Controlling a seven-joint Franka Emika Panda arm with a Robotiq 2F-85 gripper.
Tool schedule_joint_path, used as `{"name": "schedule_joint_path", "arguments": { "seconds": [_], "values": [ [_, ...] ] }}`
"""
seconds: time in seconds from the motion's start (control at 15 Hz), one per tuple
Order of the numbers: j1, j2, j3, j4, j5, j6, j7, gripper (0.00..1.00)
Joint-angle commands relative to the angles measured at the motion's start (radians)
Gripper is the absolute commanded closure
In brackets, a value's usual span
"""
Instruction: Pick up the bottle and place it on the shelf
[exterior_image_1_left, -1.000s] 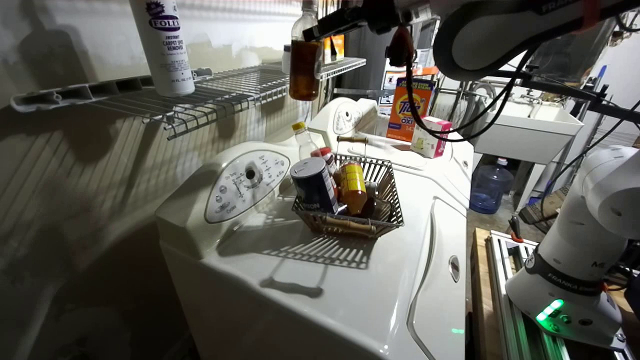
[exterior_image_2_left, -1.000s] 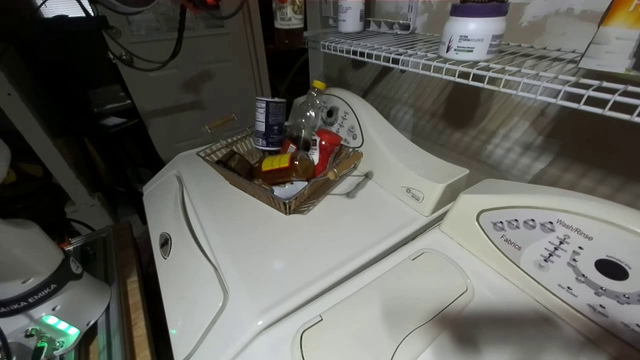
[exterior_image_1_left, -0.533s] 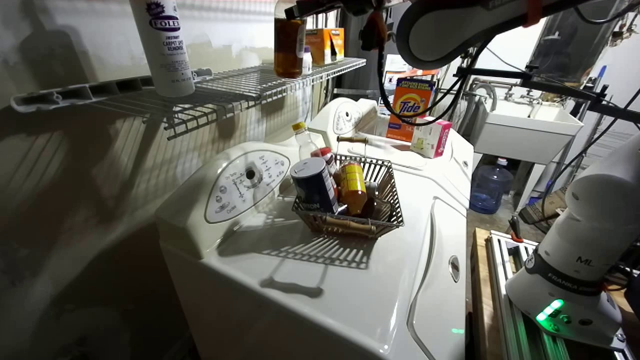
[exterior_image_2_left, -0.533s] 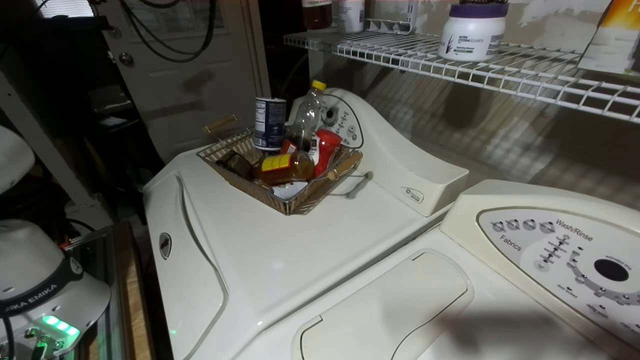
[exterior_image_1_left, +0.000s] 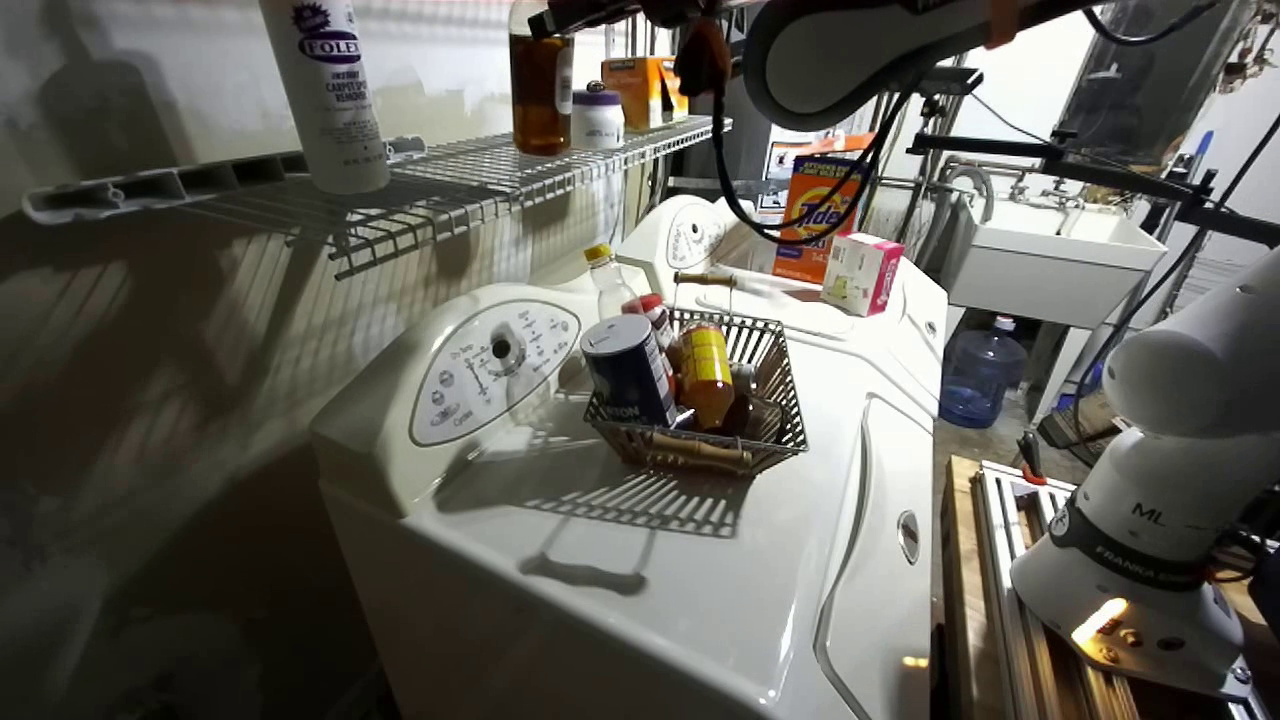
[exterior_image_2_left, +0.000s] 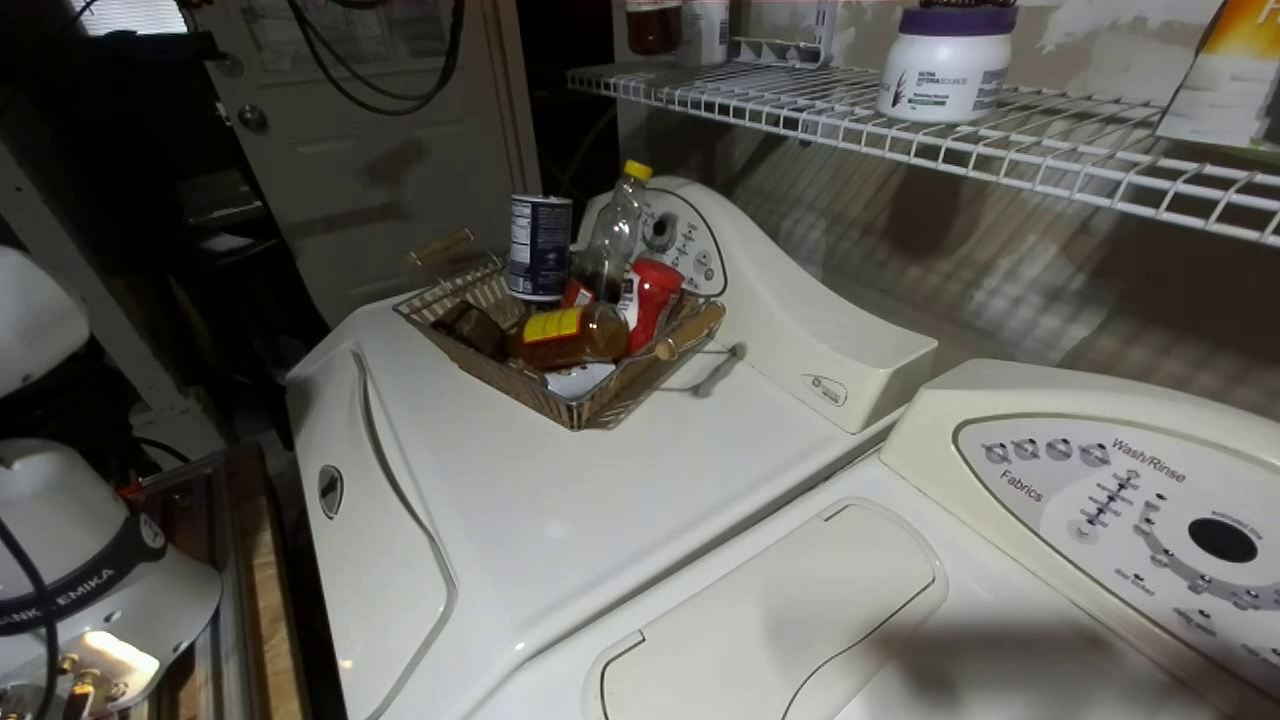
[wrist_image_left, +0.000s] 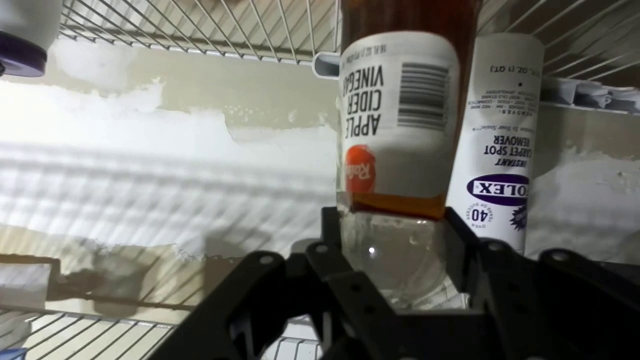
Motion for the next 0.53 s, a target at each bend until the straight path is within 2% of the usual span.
{"name": "schedule_joint_path", "arguments": {
  "seconds": [0.0,0.47],
  "values": [
    [-0.148,0.037,0.140,0.089,-0.036,-0.025,0.025,0.75],
    [-0.442,0.038,0.439,0.142,-0.019,-0.034,0.042,0.75]
  ]
}}
